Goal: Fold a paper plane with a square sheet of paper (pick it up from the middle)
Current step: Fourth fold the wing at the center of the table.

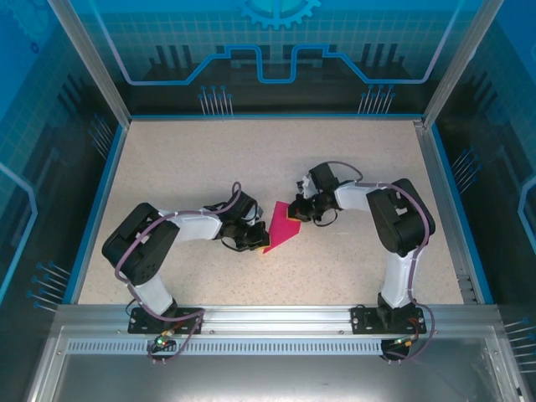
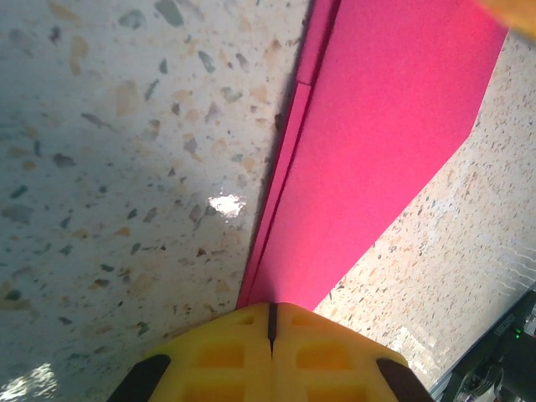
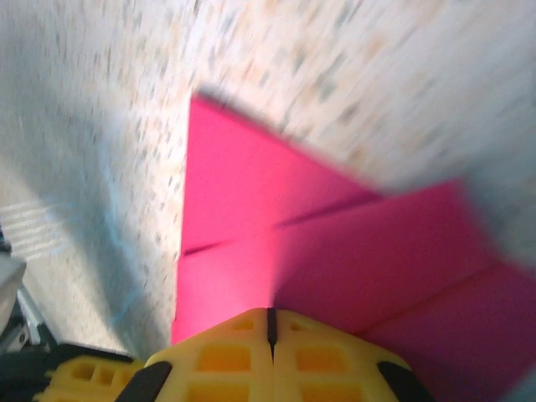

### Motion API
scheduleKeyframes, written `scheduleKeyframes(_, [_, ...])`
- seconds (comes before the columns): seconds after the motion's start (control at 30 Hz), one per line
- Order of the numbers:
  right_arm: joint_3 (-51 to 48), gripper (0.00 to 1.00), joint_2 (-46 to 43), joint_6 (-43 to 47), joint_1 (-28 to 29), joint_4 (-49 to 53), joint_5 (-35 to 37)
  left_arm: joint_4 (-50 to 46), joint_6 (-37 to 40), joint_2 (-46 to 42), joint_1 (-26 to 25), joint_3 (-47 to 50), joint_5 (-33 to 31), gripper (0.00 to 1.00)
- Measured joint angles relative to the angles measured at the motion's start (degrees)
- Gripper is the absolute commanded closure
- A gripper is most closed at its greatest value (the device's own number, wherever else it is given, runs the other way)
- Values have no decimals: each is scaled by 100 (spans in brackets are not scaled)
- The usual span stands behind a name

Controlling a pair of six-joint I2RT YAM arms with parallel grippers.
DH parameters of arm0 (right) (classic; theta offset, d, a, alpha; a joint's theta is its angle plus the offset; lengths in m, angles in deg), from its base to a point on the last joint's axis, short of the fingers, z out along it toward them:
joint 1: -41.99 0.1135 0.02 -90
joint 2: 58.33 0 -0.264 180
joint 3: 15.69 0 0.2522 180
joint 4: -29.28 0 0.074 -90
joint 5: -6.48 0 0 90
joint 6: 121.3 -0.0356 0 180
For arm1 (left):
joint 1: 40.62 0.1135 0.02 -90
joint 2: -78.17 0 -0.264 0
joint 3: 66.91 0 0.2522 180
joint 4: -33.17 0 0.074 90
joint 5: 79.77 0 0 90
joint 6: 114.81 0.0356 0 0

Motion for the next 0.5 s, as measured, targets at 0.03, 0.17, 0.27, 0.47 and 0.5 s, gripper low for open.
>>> scheduleKeyframes(0.03, [125,95,61,44,-79,79,37,4,2,0,4,2,9,100])
scheduleKeyframes(0.17, [498,96,280,129,-278,286,72,22,7,0,4,2,17,100])
scheduleKeyframes(0.27, [693,96,380,184,-402,404,127,22,20,0,4,2,20,100])
scheduleKeyframes(0.47, [778,95,310,264,-636,420,503,22,22,0,4,0,20,100])
scheduleKeyframes(0.5, [717,95,214,267,-643,387,575,17,22,0,4,-4,20,100])
